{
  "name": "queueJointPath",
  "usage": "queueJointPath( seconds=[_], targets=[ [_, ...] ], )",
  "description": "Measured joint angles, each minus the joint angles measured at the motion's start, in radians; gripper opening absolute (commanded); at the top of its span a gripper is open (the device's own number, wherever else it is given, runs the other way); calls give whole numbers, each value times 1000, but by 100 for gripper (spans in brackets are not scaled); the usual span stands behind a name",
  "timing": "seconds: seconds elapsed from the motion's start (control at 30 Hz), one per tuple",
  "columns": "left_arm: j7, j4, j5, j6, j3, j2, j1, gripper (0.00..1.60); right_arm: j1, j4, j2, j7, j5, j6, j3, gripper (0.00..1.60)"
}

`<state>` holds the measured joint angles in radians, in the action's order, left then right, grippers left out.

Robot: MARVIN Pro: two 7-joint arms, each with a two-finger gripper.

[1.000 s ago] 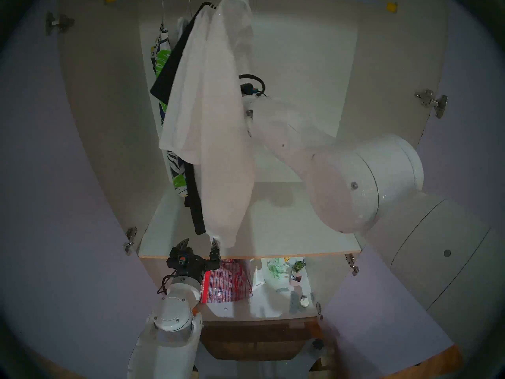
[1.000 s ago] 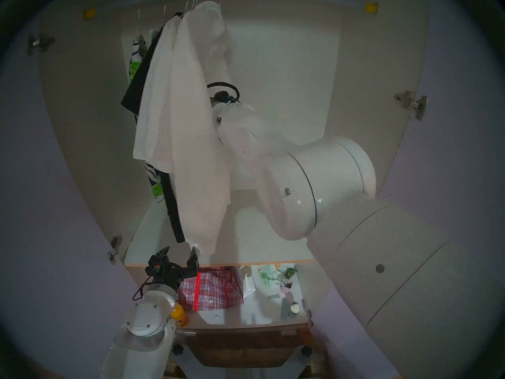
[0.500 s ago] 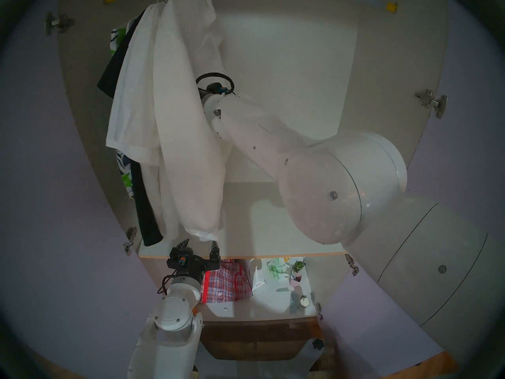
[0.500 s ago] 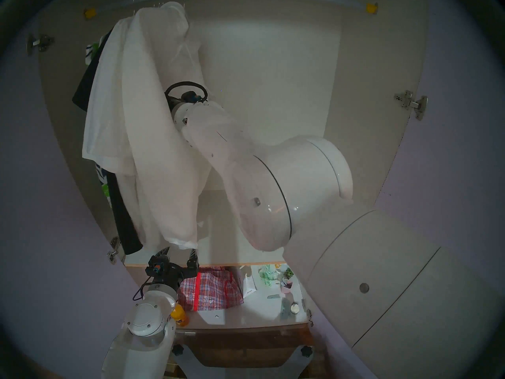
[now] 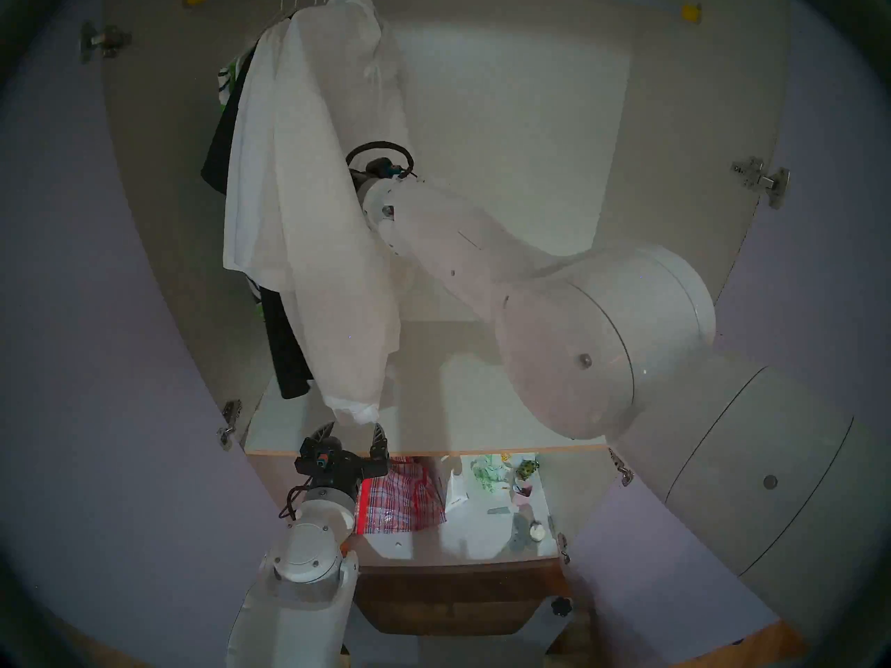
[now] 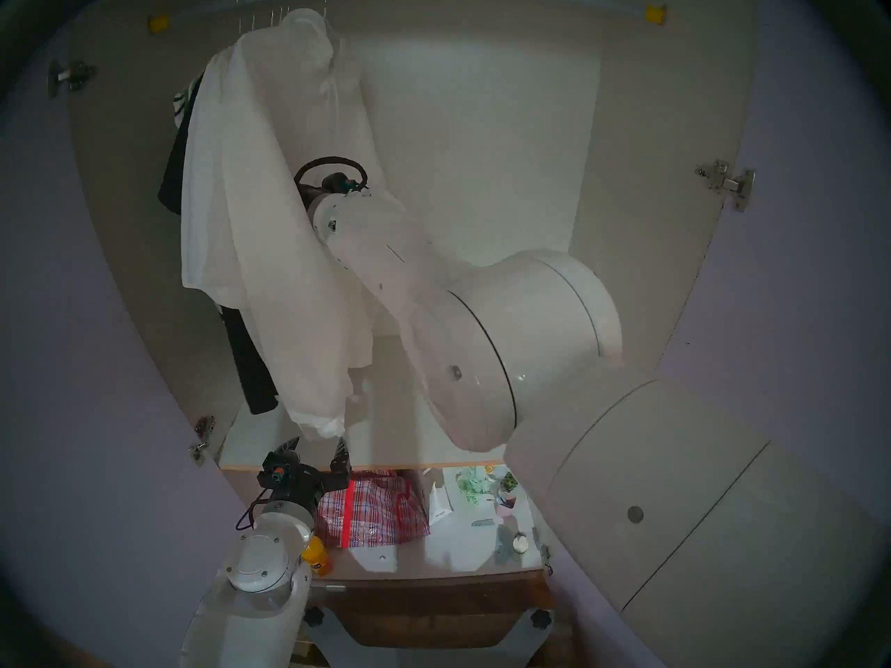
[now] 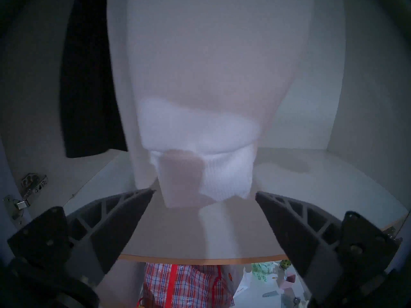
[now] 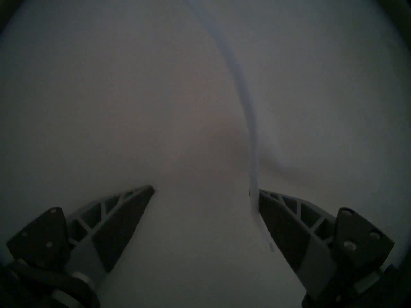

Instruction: Move and arrange clothes and pants in the wardrobe

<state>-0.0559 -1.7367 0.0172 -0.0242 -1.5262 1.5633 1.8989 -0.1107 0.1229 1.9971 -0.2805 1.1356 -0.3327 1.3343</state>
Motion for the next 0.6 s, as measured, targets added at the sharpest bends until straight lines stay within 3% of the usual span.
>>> queueJointPath(
  seconds=[0.4, 0.6],
  targets=[
    [-1, -10, 0, -1, 4, -2, 2, 160, 1, 5, -10, -10, -26, -8, -39, 160],
    [-1, -20, 1, 0, 6, -6, 7, 160, -14, 19, -99, -180, -53, -29, -93, 160]
  ],
)
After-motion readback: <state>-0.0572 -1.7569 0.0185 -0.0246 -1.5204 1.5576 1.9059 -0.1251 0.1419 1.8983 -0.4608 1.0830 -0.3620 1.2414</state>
